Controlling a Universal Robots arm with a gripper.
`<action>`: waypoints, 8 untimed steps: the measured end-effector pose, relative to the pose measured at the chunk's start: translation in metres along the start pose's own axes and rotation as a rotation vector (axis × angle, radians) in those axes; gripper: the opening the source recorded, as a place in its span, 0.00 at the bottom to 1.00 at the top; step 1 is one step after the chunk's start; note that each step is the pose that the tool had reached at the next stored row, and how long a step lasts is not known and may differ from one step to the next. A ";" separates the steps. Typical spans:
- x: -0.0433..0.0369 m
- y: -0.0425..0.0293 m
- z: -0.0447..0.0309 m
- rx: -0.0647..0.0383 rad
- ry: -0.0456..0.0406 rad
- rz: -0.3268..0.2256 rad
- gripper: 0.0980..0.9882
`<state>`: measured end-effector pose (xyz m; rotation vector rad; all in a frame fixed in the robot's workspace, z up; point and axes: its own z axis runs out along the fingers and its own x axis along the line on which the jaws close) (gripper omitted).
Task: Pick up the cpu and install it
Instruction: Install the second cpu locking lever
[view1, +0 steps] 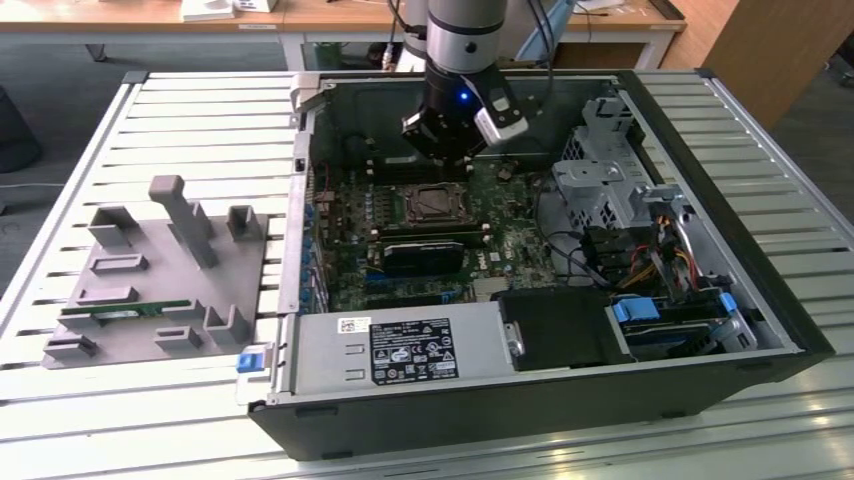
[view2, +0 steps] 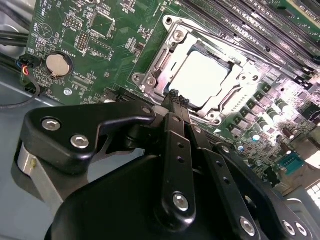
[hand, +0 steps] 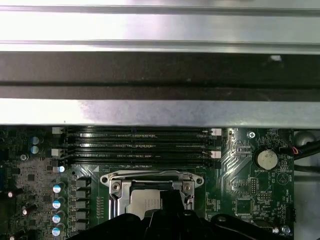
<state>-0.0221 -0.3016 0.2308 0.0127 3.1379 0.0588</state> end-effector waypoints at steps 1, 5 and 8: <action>0.0000 -0.0003 0.0000 0.000 0.0000 0.000 0.01; 0.0000 -0.0014 0.0000 0.000 0.0000 0.000 0.01; 0.0000 -0.0021 -0.0001 0.000 0.0000 0.000 0.01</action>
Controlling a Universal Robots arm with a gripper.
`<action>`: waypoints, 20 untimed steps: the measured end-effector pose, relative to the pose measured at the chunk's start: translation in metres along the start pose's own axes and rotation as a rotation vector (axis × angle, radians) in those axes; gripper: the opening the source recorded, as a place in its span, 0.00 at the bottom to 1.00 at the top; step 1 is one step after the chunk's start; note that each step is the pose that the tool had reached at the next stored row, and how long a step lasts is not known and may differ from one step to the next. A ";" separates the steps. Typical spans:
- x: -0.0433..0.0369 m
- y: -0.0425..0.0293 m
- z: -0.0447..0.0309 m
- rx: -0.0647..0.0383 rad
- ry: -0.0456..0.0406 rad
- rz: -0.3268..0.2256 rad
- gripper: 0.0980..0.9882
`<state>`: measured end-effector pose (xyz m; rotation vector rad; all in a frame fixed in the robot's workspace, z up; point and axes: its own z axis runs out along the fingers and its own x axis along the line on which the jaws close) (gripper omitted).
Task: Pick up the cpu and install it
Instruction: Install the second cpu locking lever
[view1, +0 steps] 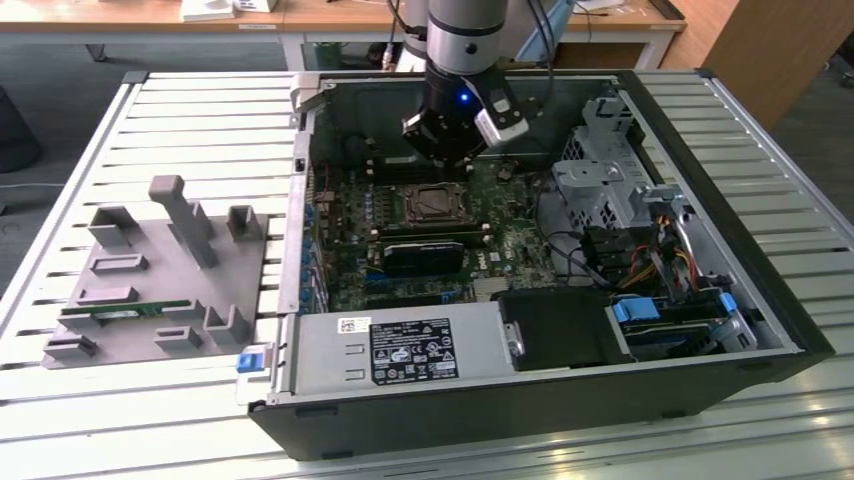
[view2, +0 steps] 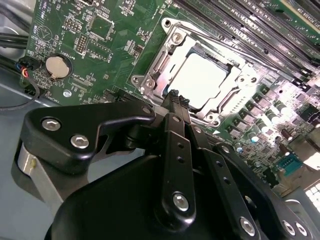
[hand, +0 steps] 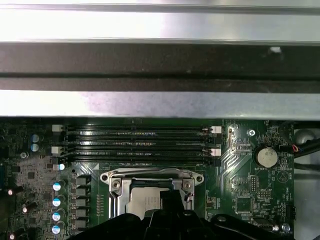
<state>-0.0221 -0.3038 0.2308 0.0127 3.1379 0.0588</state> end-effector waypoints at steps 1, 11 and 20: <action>0.0000 -0.0003 0.0000 0.000 0.0000 0.000 0.01; 0.0000 -0.0031 -0.0001 0.000 -0.0001 0.000 0.01; -0.0001 -0.0054 -0.0002 0.000 0.0000 0.000 0.01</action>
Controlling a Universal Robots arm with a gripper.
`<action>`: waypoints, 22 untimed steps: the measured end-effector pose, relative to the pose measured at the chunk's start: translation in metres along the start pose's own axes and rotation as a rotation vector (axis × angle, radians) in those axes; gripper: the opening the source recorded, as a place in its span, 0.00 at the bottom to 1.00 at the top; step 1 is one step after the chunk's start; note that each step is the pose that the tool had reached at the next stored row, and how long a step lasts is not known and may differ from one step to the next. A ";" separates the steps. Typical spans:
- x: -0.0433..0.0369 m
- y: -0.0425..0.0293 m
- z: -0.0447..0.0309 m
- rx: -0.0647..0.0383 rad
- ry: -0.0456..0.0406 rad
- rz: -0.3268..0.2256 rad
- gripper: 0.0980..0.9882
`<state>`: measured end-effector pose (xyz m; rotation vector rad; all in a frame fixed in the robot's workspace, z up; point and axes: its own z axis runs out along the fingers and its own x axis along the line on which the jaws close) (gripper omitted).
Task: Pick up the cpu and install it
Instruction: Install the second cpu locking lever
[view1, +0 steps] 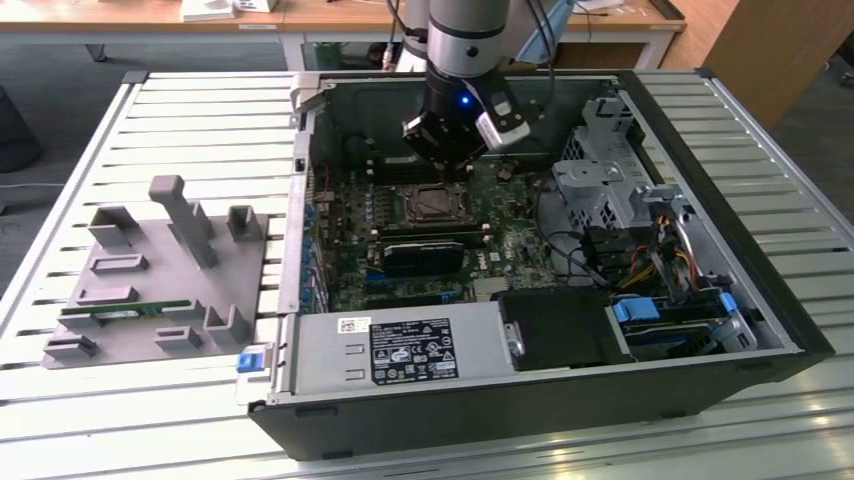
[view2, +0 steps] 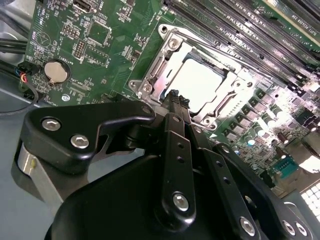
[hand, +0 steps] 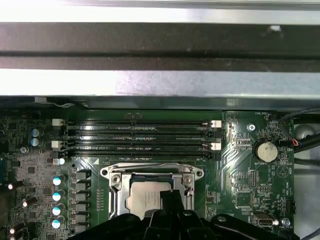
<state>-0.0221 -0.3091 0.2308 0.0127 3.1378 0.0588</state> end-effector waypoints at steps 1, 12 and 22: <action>0.0000 -0.0003 0.0000 0.000 0.0000 0.000 0.01; 0.0000 -0.0034 -0.0001 0.000 0.0000 0.000 0.01; -0.0001 -0.0067 -0.0002 0.000 0.0000 0.000 0.01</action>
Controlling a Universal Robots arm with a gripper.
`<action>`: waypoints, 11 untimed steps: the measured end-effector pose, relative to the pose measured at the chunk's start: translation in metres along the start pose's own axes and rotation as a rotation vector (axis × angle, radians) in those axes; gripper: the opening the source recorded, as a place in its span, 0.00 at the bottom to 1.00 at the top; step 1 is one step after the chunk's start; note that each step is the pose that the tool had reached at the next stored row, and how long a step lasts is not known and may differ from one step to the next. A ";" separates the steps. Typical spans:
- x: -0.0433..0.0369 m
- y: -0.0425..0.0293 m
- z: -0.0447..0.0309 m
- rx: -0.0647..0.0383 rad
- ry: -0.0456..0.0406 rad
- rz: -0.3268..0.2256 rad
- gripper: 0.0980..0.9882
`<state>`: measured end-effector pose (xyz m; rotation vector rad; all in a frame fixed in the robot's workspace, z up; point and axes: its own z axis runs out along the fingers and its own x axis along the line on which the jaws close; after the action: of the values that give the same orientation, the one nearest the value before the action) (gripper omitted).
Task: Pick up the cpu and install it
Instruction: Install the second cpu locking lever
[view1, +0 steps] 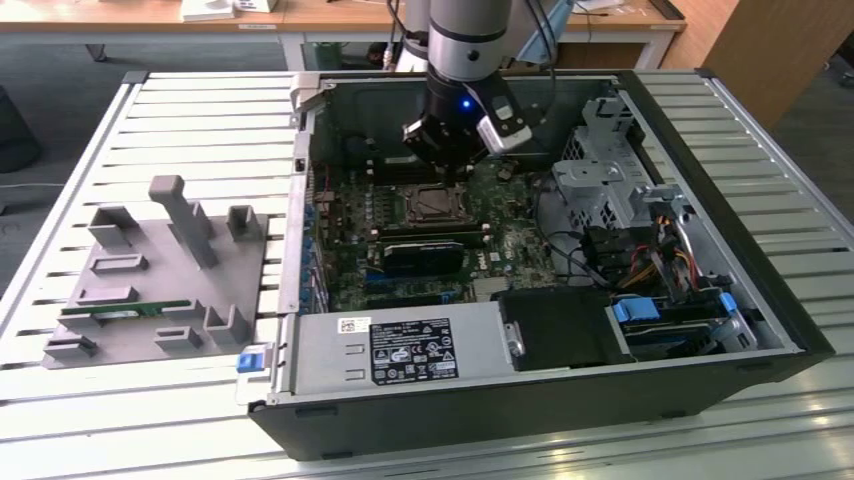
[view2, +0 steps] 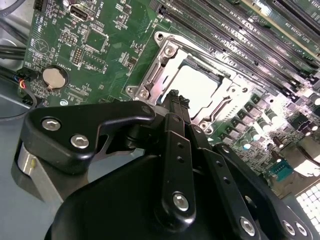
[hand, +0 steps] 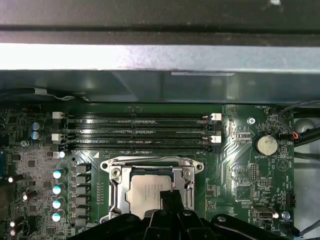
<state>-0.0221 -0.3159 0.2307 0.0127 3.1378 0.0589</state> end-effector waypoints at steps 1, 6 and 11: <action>0.0000 -0.0004 0.0000 0.000 0.0000 0.000 0.01; 0.0000 -0.0021 -0.0001 0.000 0.0000 0.000 0.01; 0.0000 -0.0029 -0.0008 0.000 0.0002 0.000 0.01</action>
<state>-0.0221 -0.3188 0.2314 0.0127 3.1381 0.0581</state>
